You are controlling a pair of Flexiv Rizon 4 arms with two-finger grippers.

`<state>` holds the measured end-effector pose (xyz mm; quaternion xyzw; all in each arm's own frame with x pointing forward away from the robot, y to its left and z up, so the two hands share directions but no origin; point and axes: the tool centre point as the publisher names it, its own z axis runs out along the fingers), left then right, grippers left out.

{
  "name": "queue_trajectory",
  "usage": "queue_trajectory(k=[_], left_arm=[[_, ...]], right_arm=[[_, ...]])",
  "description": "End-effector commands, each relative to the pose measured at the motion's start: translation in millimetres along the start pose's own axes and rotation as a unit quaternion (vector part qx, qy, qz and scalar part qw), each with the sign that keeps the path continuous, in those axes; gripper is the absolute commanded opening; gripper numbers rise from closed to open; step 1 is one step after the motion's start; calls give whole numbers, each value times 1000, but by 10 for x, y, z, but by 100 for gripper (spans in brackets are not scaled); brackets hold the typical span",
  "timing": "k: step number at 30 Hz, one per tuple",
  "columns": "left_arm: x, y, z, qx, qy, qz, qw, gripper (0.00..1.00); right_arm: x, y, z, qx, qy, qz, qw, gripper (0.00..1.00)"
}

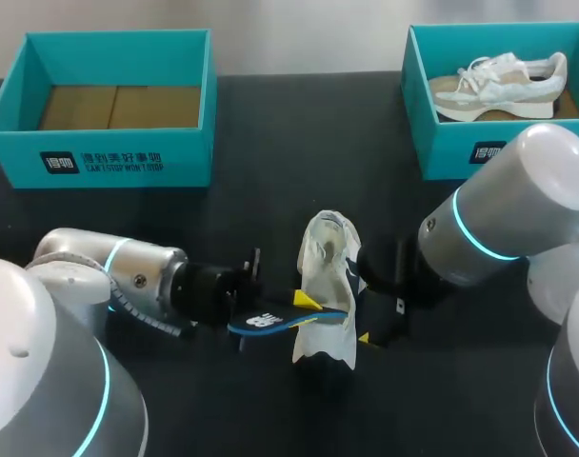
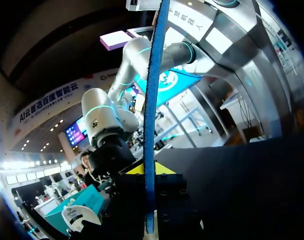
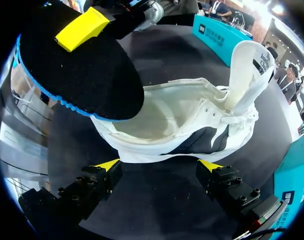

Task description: Take the shoe out of the shoebox, open the shoe tongue, remove and reinsert the insole, then place the shoe into the shoebox

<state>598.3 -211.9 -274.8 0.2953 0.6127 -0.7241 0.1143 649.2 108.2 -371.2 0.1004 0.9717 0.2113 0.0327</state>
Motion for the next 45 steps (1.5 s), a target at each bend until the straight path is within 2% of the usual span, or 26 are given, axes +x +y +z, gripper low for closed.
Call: queue_trajectory(k=[1,12,22,35,41,45], left_arm=[[-43,200,74,16,1,0,1000,0],[-48,157,57,17,2,7,1000,0],[-16,129,-52,11,-5,11,1000,0],[-73,201,30,28,7,29,999,0],[-120,140,18,36,4,34,999,0],[-97,263,21,30,7,26,999,0]], right_arm=[[97,46,-59,9,-5,1,1000,100],[194,119,-89,19,-9,0,1000,100],[139,86,-51,19,-10,2,1000,100],[139,86,-51,19,-10,2,1000,100],[139,86,-51,19,-10,2,1000,100],[139,86,-51,19,-10,2,1000,100]])
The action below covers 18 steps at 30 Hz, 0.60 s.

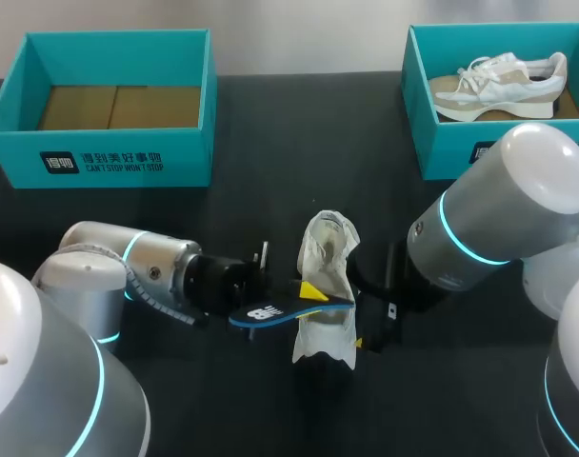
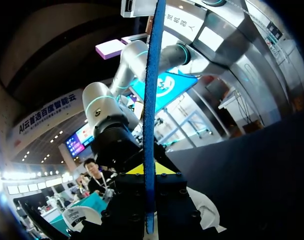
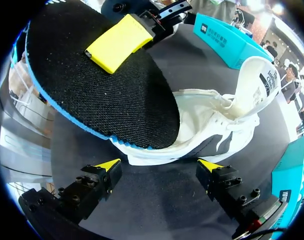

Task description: Take the shoe out of the shoebox, open the shoe tongue, remove and reinsert the insole, then place the shoe into the shoebox

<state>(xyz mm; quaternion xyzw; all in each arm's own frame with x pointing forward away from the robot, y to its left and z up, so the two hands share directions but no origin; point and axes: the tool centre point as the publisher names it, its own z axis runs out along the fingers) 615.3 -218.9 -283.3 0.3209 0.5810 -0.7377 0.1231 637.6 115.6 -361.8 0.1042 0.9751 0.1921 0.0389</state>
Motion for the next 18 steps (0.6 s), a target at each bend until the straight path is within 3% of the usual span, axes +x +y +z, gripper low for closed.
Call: queue_trajectory(k=[1,18], left_arm=[[13,105,6,-3,2,-6,1000,0],[72,320,22,-20,7,-16,1000,0]], right_arm=[[12,3,17,0,-1,0,1000,100],[12,3,17,0,-1,0,1000,100]])
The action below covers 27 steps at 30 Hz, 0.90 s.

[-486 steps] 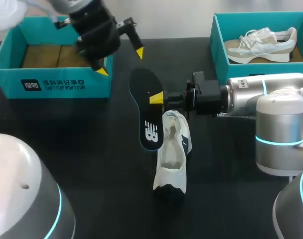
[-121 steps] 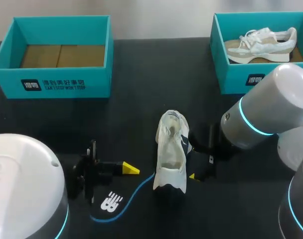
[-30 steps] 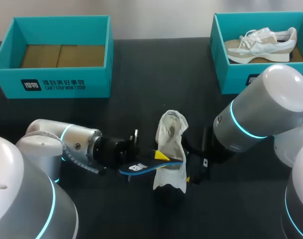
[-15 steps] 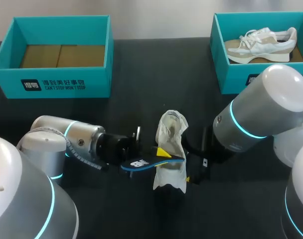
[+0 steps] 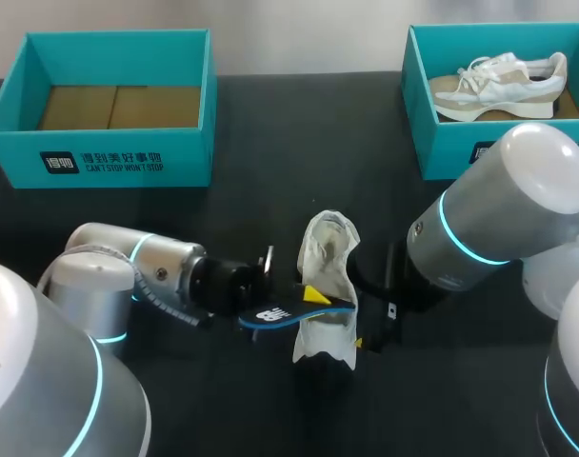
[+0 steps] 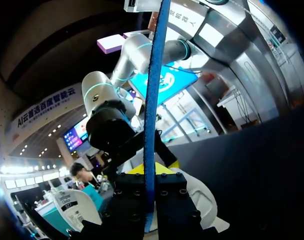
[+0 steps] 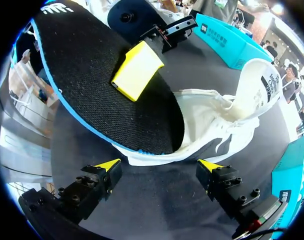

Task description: Take the shoe out of the shoebox, open the shoe tongue, remove and reinsert the insole, then place the shoe into the shoebox

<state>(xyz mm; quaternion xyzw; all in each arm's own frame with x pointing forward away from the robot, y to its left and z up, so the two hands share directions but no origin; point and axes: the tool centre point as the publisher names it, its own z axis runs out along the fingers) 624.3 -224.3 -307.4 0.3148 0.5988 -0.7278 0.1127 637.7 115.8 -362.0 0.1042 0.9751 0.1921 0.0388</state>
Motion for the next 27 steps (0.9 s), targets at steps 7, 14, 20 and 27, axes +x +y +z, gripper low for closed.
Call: queue_trajectory(k=[7,14,20,27], left_arm=[[5,94,-8,-19,-12,-6,1000,0],[-9,186,-49,-46,-28,-8,999,0],[11,330,-45,-60,-32,-12,998,0],[-34,479,-57,-69,-40,2,997,0]], right_arm=[[13,1,13,0,-1,0,1000,100],[13,1,13,0,-1,0,1000,100],[13,1,13,0,-1,0,1000,100],[13,1,13,0,-1,0,1000,100]])
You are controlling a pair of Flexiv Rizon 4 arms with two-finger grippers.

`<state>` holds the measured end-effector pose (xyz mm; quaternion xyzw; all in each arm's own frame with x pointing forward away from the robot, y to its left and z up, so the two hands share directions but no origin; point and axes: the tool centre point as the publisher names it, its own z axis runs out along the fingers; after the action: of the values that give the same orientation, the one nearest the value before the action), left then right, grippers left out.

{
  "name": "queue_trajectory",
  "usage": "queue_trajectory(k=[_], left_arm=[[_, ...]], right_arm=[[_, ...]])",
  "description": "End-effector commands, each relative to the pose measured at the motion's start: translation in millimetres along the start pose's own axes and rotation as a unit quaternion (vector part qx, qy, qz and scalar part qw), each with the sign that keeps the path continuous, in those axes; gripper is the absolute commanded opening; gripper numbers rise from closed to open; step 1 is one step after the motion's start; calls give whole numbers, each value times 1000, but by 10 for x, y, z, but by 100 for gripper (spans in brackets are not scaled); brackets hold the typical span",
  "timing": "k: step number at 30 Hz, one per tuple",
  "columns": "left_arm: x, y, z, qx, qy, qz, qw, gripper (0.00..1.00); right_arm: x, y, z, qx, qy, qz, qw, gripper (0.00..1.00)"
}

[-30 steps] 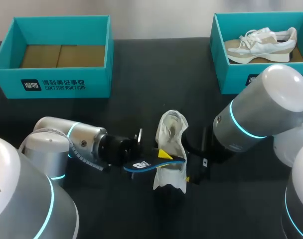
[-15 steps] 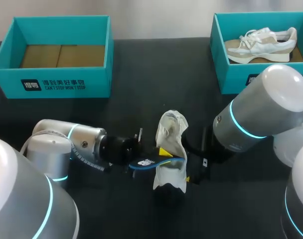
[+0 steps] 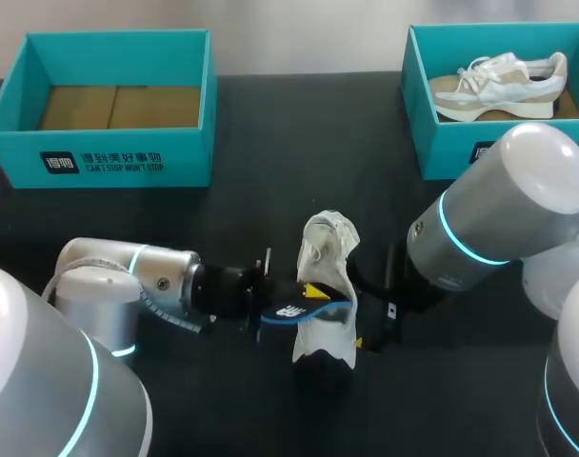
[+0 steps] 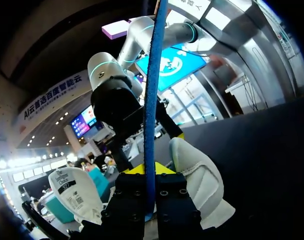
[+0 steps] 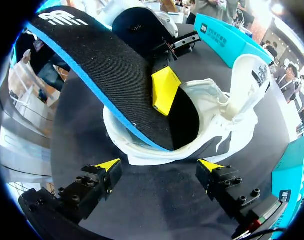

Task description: Take the shoe out of the shoebox, open the shoe tongue, remove and reinsert the insole, then place the shoe into the shoebox

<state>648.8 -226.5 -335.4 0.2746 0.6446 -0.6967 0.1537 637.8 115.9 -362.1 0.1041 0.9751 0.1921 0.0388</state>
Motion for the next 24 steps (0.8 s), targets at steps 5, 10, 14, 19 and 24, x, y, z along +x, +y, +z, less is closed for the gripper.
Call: queue_trajectory(k=[5,10,14,19,24], left_arm=[[-36,228,42,-6,-5,27,1000,0],[-62,343,23,-22,-9,45,999,0],[-97,433,31,-35,-11,45,998,0],[-111,485,52,-55,-11,48,997,0],[-109,494,64,-63,-9,48,997,0]], right_arm=[[13,1,12,0,-1,0,1000,100],[13,1,12,0,-1,0,1000,100],[13,1,12,0,-1,0,1000,100],[13,1,12,0,-1,0,1000,100],[13,1,12,0,-1,0,1000,100]])
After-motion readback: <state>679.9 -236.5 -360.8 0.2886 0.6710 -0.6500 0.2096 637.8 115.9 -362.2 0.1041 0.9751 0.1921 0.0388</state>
